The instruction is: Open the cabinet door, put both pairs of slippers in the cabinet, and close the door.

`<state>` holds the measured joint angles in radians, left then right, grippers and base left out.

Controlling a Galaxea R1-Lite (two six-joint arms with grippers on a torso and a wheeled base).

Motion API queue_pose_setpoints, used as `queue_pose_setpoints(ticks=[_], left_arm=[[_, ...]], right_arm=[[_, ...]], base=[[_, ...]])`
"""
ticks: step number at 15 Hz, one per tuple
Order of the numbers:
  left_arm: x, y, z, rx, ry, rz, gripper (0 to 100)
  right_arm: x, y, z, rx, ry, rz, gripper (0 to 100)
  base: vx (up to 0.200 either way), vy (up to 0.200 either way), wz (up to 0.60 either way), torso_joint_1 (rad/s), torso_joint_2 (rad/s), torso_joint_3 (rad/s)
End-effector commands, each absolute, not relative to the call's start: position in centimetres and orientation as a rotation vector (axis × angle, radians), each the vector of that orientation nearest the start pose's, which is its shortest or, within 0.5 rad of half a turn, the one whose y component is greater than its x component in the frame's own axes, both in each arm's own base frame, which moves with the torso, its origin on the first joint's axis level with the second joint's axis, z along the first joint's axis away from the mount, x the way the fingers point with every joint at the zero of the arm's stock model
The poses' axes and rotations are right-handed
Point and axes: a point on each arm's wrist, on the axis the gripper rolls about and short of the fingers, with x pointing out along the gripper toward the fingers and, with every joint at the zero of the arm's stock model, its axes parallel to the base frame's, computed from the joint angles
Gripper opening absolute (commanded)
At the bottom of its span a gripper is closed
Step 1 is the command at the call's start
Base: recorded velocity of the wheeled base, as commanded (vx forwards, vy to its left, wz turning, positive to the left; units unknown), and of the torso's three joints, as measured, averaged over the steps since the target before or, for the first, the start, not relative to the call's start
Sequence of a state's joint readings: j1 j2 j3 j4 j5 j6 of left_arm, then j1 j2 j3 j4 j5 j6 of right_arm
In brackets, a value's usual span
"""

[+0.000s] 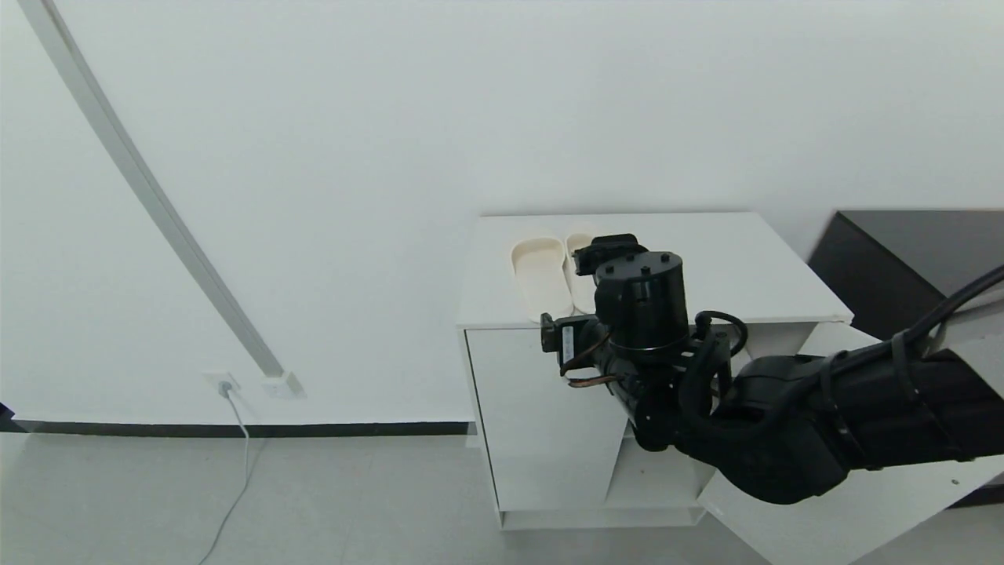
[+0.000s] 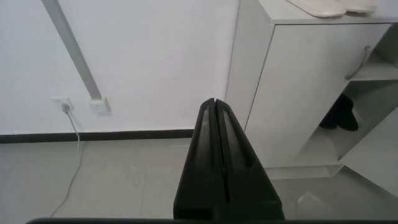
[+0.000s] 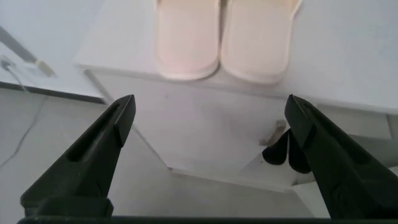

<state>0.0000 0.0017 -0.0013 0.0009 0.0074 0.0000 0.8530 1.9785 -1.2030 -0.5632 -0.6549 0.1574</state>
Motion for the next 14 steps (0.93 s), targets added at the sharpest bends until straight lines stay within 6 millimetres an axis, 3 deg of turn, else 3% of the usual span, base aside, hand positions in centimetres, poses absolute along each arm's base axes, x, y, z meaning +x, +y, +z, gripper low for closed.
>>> queue_pose_setpoints(ticks=[1,9,14], left_arm=[[-2.3,0.0,7.6,0.000,0.000,0.008,0],[-2.3,0.0,7.6,-0.002,0.002,0.008,0],[-2.3,0.0,7.6,-0.002,0.000,0.008,0]], right_arm=[[27.0,28.9,18.1,0.008,0.174,0.185,100],[29.7,30.5,15.0,0.002,0.176,0.170,100],[32.4,31.0,13.8,-0.006,0.152,0.160,100]], base=[[0.200,0.000,0.00,0.022,0.01,0.007],[0.200,0.000,0.00,0.005,0.00,0.001],[0.000,0.000,0.00,0.000,0.00,0.000]])
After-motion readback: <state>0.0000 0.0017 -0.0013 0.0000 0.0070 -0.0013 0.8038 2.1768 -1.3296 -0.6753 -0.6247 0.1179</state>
